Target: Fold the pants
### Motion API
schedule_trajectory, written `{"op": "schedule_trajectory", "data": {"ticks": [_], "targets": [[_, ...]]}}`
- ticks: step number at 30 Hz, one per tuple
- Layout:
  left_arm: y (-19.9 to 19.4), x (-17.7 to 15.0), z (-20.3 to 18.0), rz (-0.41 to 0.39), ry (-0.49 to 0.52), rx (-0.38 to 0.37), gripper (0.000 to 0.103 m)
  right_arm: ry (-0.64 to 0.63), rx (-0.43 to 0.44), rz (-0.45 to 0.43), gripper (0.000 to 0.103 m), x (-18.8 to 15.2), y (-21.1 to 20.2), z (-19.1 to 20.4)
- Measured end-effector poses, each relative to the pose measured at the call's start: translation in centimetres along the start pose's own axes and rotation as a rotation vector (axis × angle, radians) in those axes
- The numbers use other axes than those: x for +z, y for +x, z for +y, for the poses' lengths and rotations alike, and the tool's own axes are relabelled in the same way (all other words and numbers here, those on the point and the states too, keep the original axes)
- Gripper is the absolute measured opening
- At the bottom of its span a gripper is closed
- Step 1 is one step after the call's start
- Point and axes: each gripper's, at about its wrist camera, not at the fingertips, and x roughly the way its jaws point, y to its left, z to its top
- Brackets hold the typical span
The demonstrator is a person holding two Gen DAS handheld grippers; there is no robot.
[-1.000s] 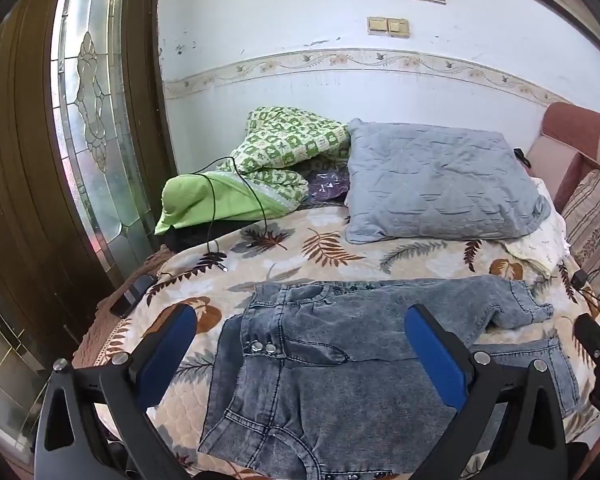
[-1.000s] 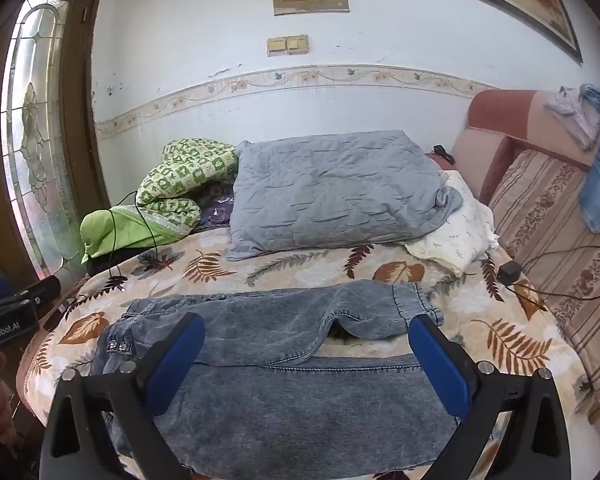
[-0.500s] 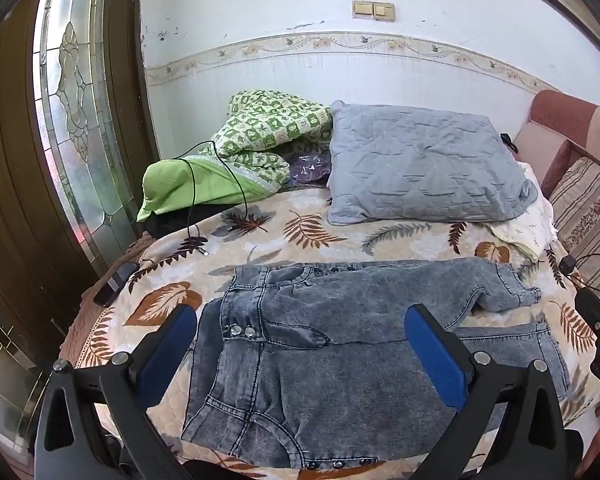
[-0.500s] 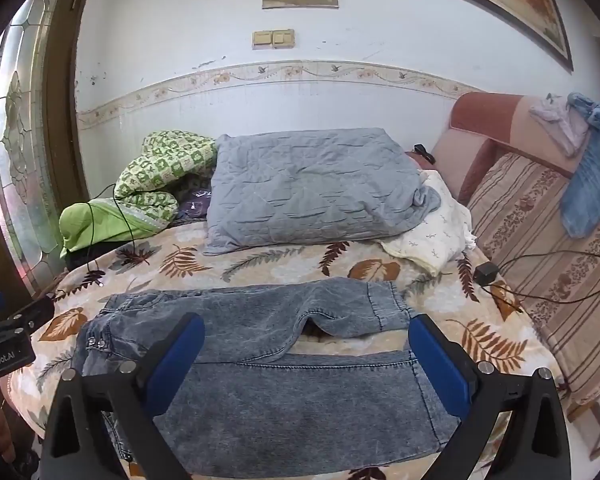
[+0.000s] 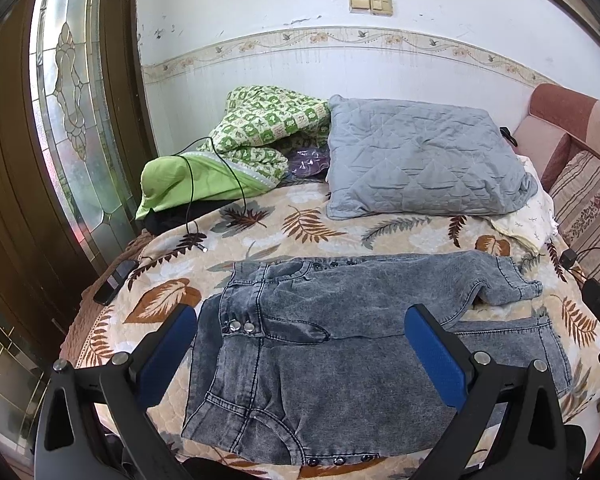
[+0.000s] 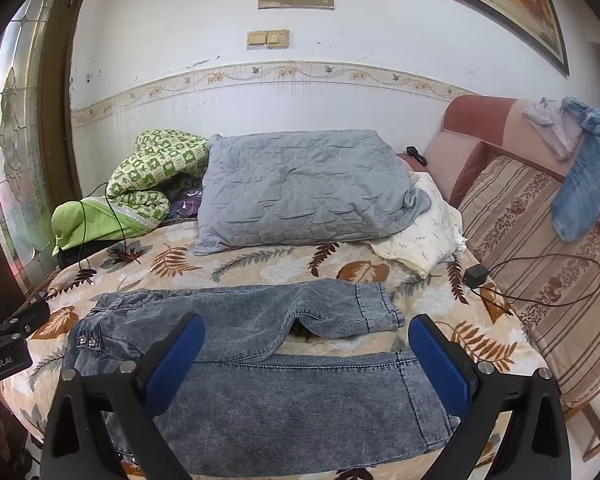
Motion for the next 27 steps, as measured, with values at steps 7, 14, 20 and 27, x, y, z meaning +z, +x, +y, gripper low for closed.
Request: {"op": "schedule_trajectory", "data": {"ticks": [7, 14, 20, 27], "targets": [[0.3, -0.3, 0.2, 0.005, 0.000, 0.003, 0.103, -0.023, -0.010, 0.004, 0.103, 0.0, 0.4, 0.4], [0.6, -0.5, -0.1, 0.010, 0.008, 0.001, 0.103, -0.017, -0.015, 0.006, 0.103, 0.1, 0.5, 0.3], [0.9, -0.7, -0.6, 0.021, 0.020, -0.004, 0.103, -0.009, -0.018, 0.006, 0.103, 0.1, 0.8, -0.3], [1.0, -0.7, -0.7, 0.022, 0.031, -0.009, 0.103, -0.013, -0.023, 0.006, 0.103, 0.1, 1.0, -0.3]]}}
